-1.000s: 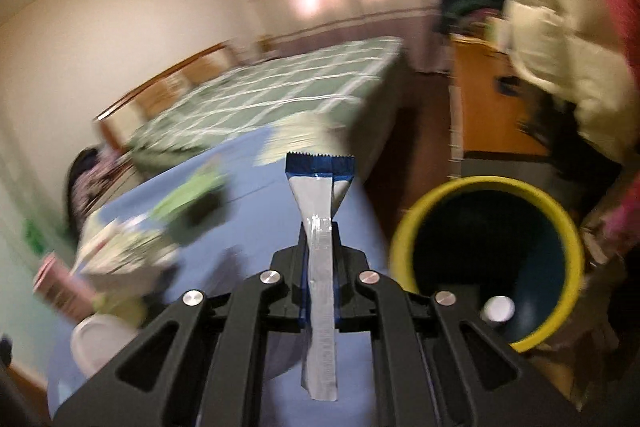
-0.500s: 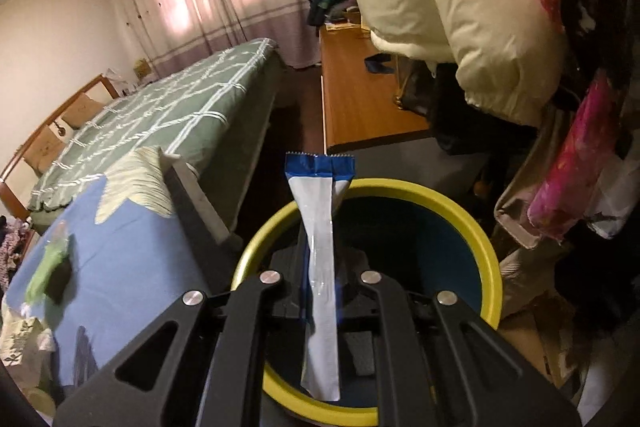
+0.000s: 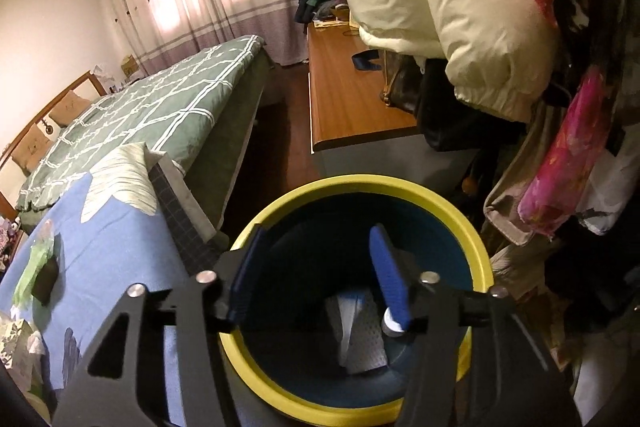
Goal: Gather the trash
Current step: 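Carry the snack wrapper to the bin and open the right gripper, then grasp the white yogurt cup with the left gripper and lift it, then carry the yogurt cup over the bin and open the left gripper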
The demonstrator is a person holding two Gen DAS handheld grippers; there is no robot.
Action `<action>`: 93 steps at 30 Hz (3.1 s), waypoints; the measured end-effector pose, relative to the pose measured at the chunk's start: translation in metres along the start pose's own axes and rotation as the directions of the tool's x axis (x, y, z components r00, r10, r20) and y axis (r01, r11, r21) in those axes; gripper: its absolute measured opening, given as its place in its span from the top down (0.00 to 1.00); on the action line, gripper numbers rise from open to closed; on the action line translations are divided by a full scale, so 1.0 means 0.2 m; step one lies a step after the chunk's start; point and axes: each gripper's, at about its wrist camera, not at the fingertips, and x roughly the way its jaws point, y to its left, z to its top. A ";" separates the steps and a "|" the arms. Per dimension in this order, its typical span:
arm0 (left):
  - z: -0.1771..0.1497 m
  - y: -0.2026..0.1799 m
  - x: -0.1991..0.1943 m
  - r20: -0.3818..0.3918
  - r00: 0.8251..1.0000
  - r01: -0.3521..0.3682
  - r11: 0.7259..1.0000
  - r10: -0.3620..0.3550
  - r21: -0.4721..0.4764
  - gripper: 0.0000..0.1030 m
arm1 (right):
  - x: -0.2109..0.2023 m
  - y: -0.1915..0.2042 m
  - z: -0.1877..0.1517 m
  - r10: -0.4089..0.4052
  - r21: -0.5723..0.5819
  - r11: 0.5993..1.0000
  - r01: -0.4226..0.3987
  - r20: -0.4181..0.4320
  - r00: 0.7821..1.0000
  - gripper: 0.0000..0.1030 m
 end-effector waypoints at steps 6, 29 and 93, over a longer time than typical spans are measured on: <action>-0.01 -0.03 0.03 -0.015 1.000 0.005 1.000 -0.004 0.027 0.05 | -0.02 0.02 0.00 -0.003 -0.019 1.000 0.003 0.008 1.000 0.41; -0.07 -0.16 0.28 -0.145 0.989 0.080 0.932 -0.030 0.353 0.05 | -0.03 0.03 -0.01 0.025 -0.024 0.999 -0.024 0.006 1.000 0.35; 0.47 -1.49 1.23 -0.265 0.939 0.310 0.875 -0.221 0.371 0.19 | -0.52 -0.54 -0.07 0.101 -0.054 0.994 -0.095 0.134 0.986 0.34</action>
